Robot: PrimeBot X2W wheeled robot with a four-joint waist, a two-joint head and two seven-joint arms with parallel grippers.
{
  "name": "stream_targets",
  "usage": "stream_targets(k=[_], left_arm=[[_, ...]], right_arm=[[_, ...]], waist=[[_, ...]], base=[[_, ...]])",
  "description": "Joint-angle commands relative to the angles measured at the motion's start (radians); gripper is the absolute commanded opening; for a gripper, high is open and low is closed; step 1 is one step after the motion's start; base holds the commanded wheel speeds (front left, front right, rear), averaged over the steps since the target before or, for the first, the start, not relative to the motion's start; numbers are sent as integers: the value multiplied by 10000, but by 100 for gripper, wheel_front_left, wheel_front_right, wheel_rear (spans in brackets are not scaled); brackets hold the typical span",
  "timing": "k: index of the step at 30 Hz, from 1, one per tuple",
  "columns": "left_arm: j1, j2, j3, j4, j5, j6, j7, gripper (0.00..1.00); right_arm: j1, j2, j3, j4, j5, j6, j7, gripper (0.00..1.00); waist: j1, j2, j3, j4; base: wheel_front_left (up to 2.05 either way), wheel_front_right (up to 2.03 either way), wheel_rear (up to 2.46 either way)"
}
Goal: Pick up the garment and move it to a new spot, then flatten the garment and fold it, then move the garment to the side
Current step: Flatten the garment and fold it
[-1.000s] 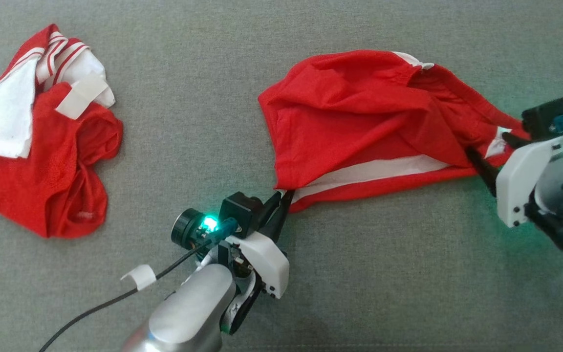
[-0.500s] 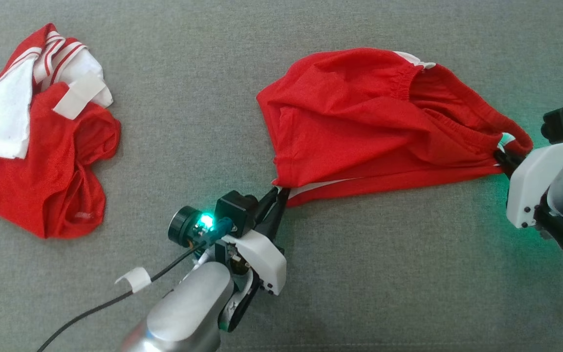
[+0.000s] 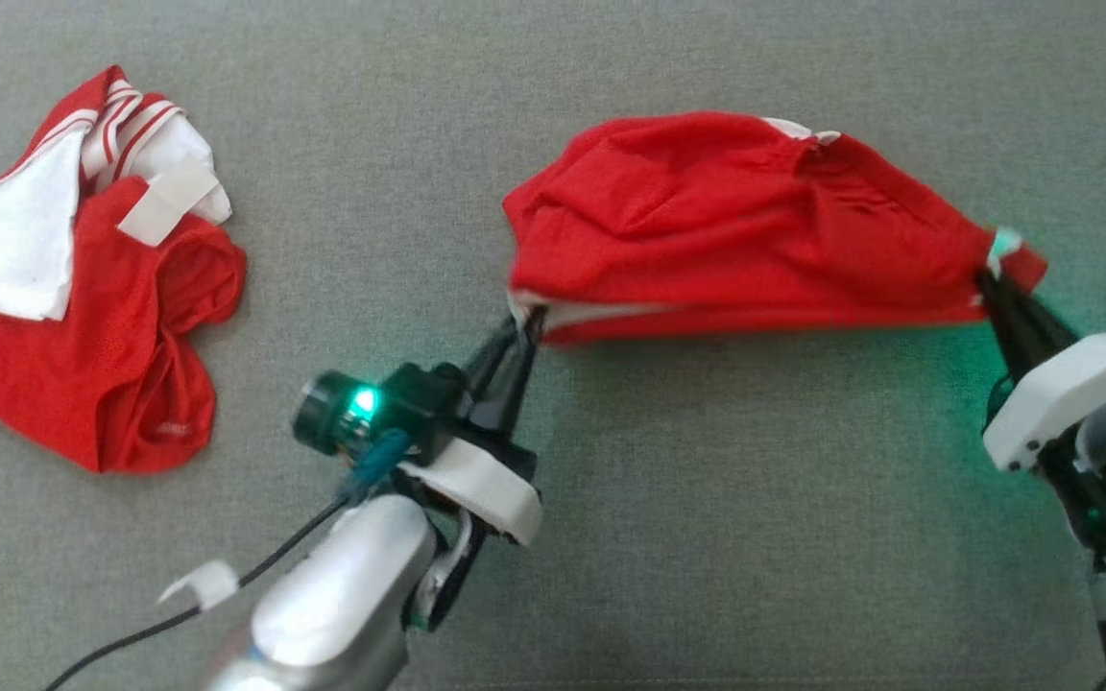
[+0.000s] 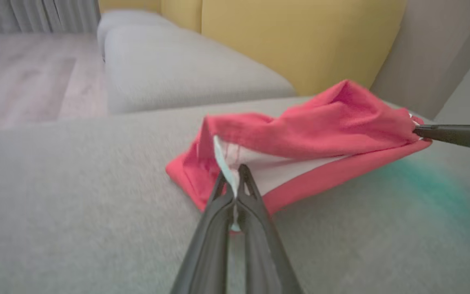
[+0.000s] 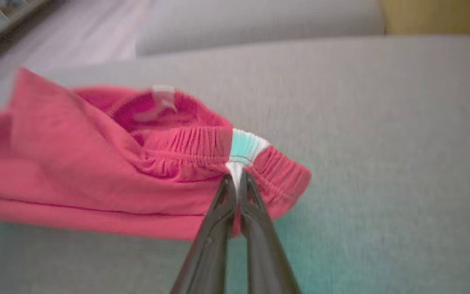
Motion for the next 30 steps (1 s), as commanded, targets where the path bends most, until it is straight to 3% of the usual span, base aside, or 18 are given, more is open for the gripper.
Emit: stream_targets(k=[1, 10, 20, 26, 30], left_arm=[[-251, 354, 525, -751, 155, 209, -249, 0], [-731, 1515, 1244, -3961, 1017, 944, -543, 0], [-2280, 2797, 2301, -7809, 2118, 1412, 370, 0], [-2586, 2920, 2565, -8523, 1978, 1498, 926, 0], [-2628, 2662, 2654, -7910, 1148, 1262, 964, 0]], right_arm=[[-97, -20, -70, -787, -43, 67, -430, 0], [-478, 674, -716, -2866, -433, 67, -1431, 0], [-1595, 1684, -2232, -6311, -1367, 67, -924, 0], [-1832, 1924, -2303, -6945, -1461, 67, -241, 0], [-2175, 1997, -2100, -6381, -1299, 67, -2, 0]], waist=[[0, 0, -99, -25], [0, 0, -523, 1], [0, 0, -862, 104], [0, 0, -821, 105], [0, 0, -664, 73]], base=[[0, 0, 0], [0, 0, 0], [0, 0, 0], [0, 0, 0], [0, 0, 0]])
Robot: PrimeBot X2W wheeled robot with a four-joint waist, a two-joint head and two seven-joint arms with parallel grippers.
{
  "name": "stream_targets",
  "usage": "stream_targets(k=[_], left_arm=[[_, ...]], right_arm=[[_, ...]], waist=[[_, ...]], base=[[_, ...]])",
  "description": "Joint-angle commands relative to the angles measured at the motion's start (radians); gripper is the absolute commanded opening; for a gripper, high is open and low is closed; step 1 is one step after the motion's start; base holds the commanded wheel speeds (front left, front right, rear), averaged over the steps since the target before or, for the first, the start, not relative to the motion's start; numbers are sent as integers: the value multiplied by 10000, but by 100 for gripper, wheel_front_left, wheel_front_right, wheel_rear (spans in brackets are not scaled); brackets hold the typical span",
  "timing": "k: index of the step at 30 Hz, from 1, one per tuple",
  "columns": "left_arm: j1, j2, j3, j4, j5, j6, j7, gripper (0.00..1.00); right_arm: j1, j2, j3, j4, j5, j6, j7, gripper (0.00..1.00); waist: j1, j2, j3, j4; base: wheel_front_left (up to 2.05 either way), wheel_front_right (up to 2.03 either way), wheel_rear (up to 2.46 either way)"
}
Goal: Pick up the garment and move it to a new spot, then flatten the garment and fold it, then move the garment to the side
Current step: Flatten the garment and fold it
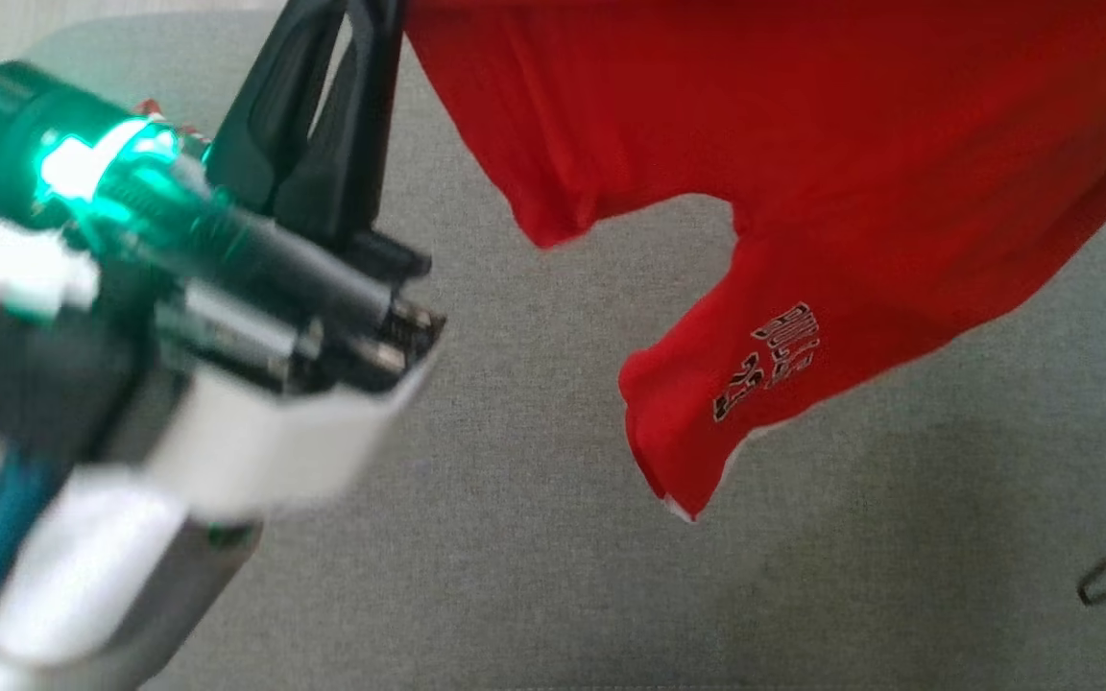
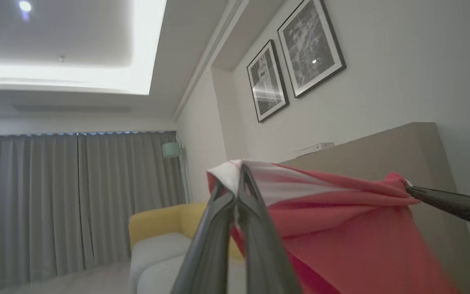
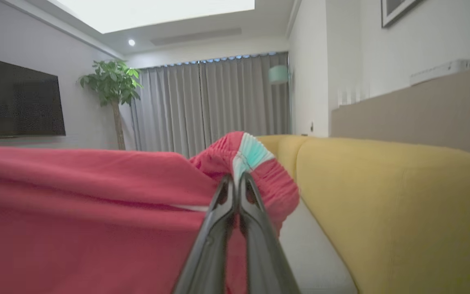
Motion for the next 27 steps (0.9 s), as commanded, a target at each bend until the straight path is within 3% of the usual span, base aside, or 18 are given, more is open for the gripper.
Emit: stream_targets(k=[1, 7, 13, 19, 27], left_arm=[[-504, 78, 687, 371, -513, -166, -22, 0], [-1568, -951, 975, 4031, -2152, -1340, -767, 0], [-3822, -2022, 1713, 8176, -2839, -2365, -1852, 0], [-4689, -2591, 2439, 11107, -3017, -2758, -2072, 0], [-3230, -3499, 3034, 14976, -3249, -2939, -2088, 0]], right_arm=[[-712, 44, 267, 252, 175, 65, 150, 0], [-2404, -45, 797, 2975, 645, 65, -290, 0], [-4864, 157, 1296, 6108, 1091, 65, -1580, 0], [-6008, 332, 1624, 9096, 1227, 65, -2497, 0], [-5493, 415, 3363, 13458, 905, 65, -2952, 0]], waist=[[0, 0, 113, -14], [0, 0, 324, 25], [0, 0, 524, -51], [0, 0, 652, -207], [0, 0, 876, -310]], base=[[0, 0, 0], [0, 0, 0], [0, 0, 0], [0, 0, 0], [0, 0, 0]])
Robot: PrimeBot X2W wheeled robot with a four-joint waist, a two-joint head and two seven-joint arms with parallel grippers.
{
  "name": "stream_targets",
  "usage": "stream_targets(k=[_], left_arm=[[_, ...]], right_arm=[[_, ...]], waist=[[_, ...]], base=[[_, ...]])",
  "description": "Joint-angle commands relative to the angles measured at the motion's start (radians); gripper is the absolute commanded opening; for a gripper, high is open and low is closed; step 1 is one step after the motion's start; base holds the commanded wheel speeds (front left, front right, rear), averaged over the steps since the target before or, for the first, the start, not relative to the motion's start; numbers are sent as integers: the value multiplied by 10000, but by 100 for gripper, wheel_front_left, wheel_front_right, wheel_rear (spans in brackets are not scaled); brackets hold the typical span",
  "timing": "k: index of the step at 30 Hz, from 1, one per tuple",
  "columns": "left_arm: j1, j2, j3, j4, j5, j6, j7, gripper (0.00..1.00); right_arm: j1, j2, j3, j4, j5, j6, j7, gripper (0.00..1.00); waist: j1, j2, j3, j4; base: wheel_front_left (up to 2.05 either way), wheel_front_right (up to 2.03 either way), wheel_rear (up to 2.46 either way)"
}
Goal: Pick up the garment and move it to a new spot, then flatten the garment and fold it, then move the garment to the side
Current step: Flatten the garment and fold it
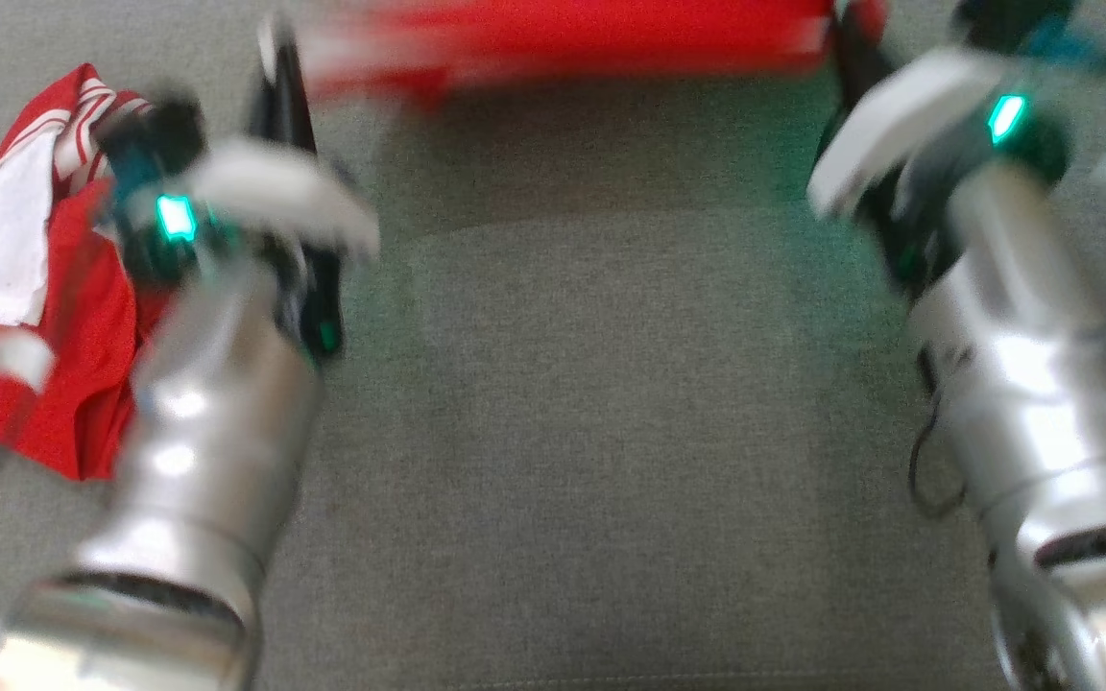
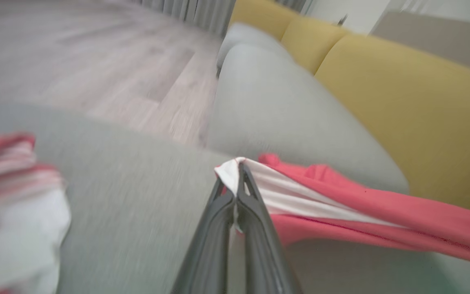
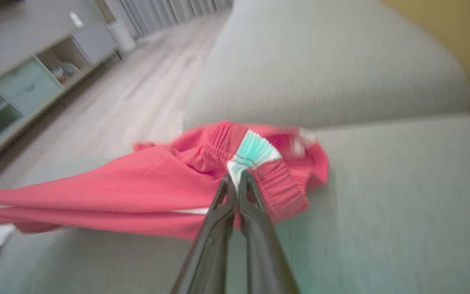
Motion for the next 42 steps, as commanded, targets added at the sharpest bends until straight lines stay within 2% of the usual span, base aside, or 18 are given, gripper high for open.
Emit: stream_targets(k=[1, 4, 7, 13, 17, 20, 24, 25, 28, 33, 38, 42], left_arm=[[-39, 388, 324, 49, -114, 31, -96, 0], [629, 259, 325, 710, -221, -123, -97, 0], [1174, 212, 378, 535, -227, -361, -97, 0], [3032, 196, 1121, -2029, 428, -646, -98, 0], [4875, 194, 1626, -4063, 1139, -700, -98, 0], [6292, 194, 1813, -5500, 1497, -673, -98, 0], [8066, 417, 1778, -7240, 1743, -505, -23, 0], [8846, 589, 1842, -8351, 1774, -217, 251, 0], [9935, 800, 2006, -10230, 1708, 298, 932, 0], [10941, 1098, 2103, -12768, 1641, 909, 2122, 0], [10732, 1408, 2136, -13406, 1558, 1005, 2893, 0], [9634, 1727, 1963, -12951, 1350, 737, 3765, 0]], right_arm=[[167, 65, 127, -33, 129, 63, -177, 0], [796, 69, 812, 618, 483, 63, -401, 0], [1446, 42, 1164, 783, 781, 63, -788, 0], [3031, -638, 1444, -196, 1507, 63, -1560, 0], [4441, -1086, 1340, -1569, 1767, 63, -1720, 0], [5691, -1309, 976, -2919, 1742, 63, -1450, 0], [7577, -1289, 141, -5257, 1286, 63, -372, 0], [8613, -1130, -382, -6764, 957, 63, 463, 0], [10104, -743, -1182, -9168, 436, 63, 1904, 0], [11550, -264, -1805, -12401, -122, 63, 4001, 0], [11389, -125, -1793, -13426, -361, 63, 4985, 0], [10432, -85, -1552, -13270, -416, 63, 5748, 0]], waist=[[-2, 0, 13, -11], [-2, 0, 75, -23], [-2, 0, 146, 41], [-2, 0, 90, 137], [-2, 0, -69, 111], [-2, 0, -258, 76], [-2, 0, -510, -75], [-2, 0, -542, -164], [-2, 0, -546, -292], [-2, 0, -493, -447], [-2, 0, -442, -546], [-2, 0, -257, -511]], base=[[0, 0, 0], [0, 0, 0], [0, 0, 0], [0, 0, 0], [0, 0, 0], [0, 0, 0], [0, 0, 0], [0, 0, 0], [0, 0, 0], [0, 0, 0], [0, 0, 0], [0, 0, 0]])
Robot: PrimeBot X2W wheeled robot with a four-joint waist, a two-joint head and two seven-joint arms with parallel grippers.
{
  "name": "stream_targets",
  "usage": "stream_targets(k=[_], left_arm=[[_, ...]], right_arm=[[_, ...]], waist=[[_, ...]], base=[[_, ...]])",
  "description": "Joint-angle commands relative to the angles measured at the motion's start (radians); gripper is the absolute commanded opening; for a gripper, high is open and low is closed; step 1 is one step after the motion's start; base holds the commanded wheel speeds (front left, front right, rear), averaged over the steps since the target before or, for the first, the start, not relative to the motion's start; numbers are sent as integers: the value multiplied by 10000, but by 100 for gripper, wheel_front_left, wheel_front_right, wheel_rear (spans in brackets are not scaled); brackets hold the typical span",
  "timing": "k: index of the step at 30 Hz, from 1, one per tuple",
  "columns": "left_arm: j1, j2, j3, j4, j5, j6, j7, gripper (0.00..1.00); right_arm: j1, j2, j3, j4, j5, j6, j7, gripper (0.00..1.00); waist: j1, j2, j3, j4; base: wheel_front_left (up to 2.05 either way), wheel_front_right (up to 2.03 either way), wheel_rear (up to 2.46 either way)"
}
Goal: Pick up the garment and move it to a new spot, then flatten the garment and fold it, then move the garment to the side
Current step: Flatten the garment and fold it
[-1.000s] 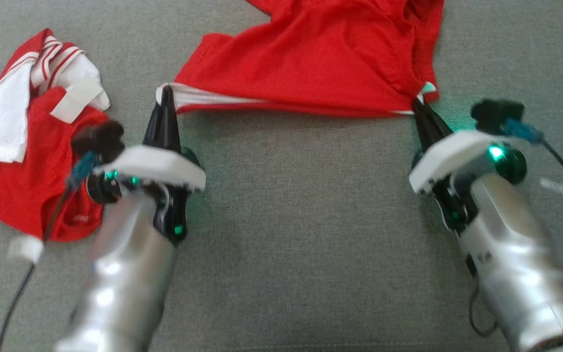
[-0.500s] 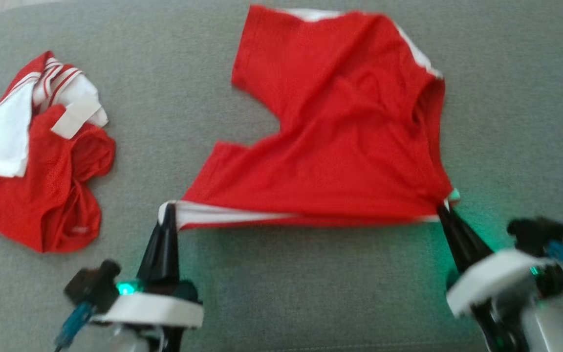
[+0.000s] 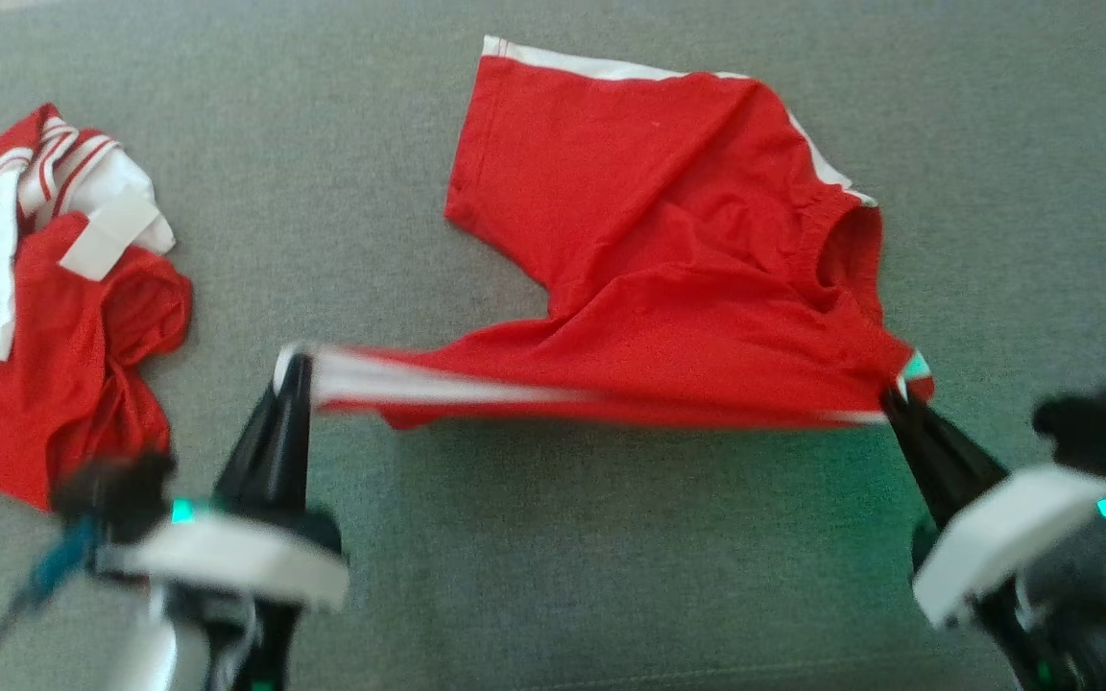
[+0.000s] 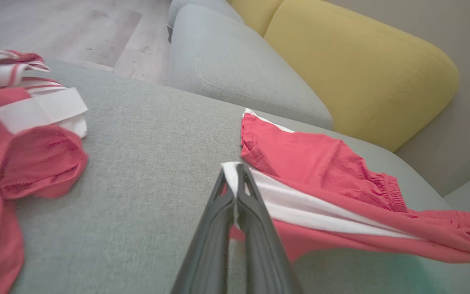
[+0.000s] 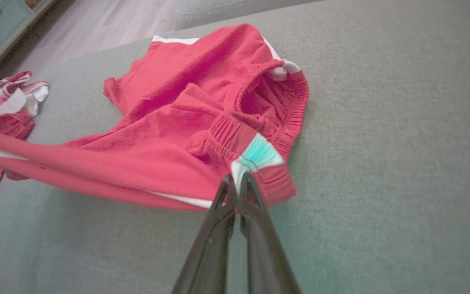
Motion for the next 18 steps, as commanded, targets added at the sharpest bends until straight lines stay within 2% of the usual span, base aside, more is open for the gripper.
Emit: stream_targets(k=[1, 10, 18], left_arm=[[-908, 263, 542, -113, -92, -24, 184, 0], [-5869, 384, -296, 3372, -393, -1085, 1887, 0], [-9418, 270, -945, 6809, -56, -1516, 1828, 0]], right_arm=[[-628, -233, 14, -211, -187, -67, 168, 0], [-4000, -555, 791, 1640, 214, -67, 904, 0], [-6346, -310, 788, 3879, 412, -67, 731, 0]], waist=[[1, 0, 155, 53], [1, 0, 1336, 14], [1, 0, 1947, -706]], base=[[0, 0, 0], [0, 0, 0], [0, 0, 0]])
